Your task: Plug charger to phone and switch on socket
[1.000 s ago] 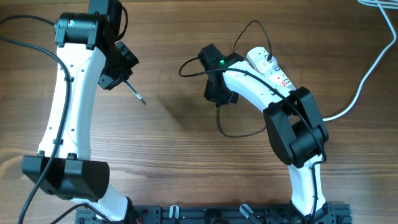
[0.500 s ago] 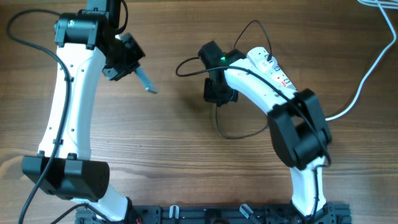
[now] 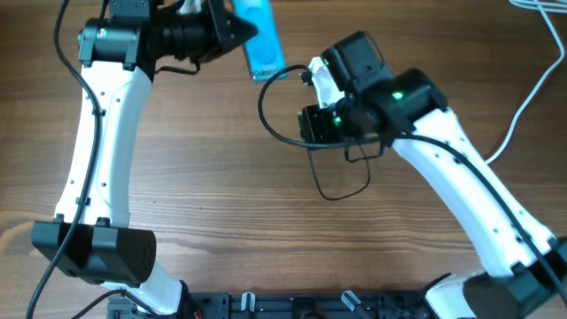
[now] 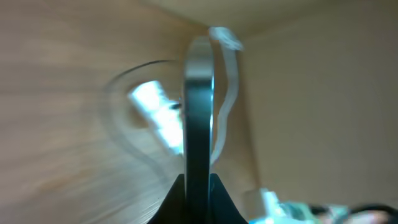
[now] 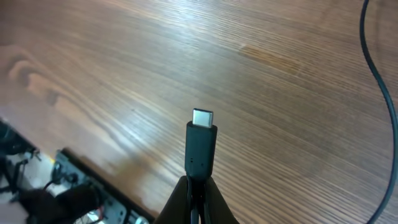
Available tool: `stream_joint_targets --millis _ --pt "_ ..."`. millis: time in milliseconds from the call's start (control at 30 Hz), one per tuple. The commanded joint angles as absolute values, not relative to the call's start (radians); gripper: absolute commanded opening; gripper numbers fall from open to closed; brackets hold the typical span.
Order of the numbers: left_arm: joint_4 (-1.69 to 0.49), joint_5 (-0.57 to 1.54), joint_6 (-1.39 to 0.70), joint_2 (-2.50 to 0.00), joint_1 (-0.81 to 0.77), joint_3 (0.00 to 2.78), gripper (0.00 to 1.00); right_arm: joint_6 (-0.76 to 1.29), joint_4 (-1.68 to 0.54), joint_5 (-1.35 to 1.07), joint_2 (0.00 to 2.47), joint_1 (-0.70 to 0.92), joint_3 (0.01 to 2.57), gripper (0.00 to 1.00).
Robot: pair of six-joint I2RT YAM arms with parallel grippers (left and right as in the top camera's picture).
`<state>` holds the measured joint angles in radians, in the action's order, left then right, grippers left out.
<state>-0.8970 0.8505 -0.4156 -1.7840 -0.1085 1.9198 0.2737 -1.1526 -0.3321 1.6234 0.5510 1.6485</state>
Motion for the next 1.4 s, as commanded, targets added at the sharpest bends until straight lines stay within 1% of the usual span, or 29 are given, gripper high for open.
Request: stream_joint_targets --millis 0,133,233,367,500,600,700,767,933,1167,1367 --pt "-0.820 1.137 -0.396 -1.781 -0.109 1.929 0.04 0.167 -1.156 -0.410 1.542 0.553 1.666 0.04" --pt "-0.815 1.141 -0.395 -1.781 -0.109 1.929 0.04 0.135 -1.135 -0.397 1.459 0.553 1.666 0.04" --pt "-0.811 1.218 -0.366 -1.781 -0.110 1.929 0.04 0.142 -1.110 -0.374 1.416 0.553 1.666 0.05" --pt "-0.815 1.241 -0.344 -1.781 -0.110 1.929 0.04 0.179 -1.093 -0.375 1.407 0.554 1.666 0.05" --pt "-0.815 1.250 -0.349 -1.781 -0.110 1.929 0.04 0.188 -1.075 -0.363 1.407 0.594 1.666 0.05" --pt "-0.815 1.253 -0.356 -1.781 -0.110 1.929 0.04 0.273 -1.029 -0.225 1.407 0.648 1.666 0.05" --pt "-0.822 1.260 -0.355 -1.781 -0.110 1.929 0.04 0.347 -0.999 -0.171 1.408 0.676 1.666 0.05" --pt "-0.822 1.268 -0.355 -1.781 -0.110 1.929 0.04 0.398 -0.982 -0.172 1.415 0.677 1.666 0.04" --pt "-0.834 1.268 -0.356 -1.781 -0.110 1.929 0.04 0.408 -0.959 -0.148 1.428 0.677 1.666 0.05" --pt "-0.848 1.267 -0.354 -1.781 -0.110 1.929 0.04 0.419 -0.961 -0.176 1.479 0.692 1.665 0.05" --pt "-0.849 1.263 -0.316 -1.781 -0.109 1.929 0.04 0.418 -0.948 -0.180 1.479 0.710 1.665 0.05"
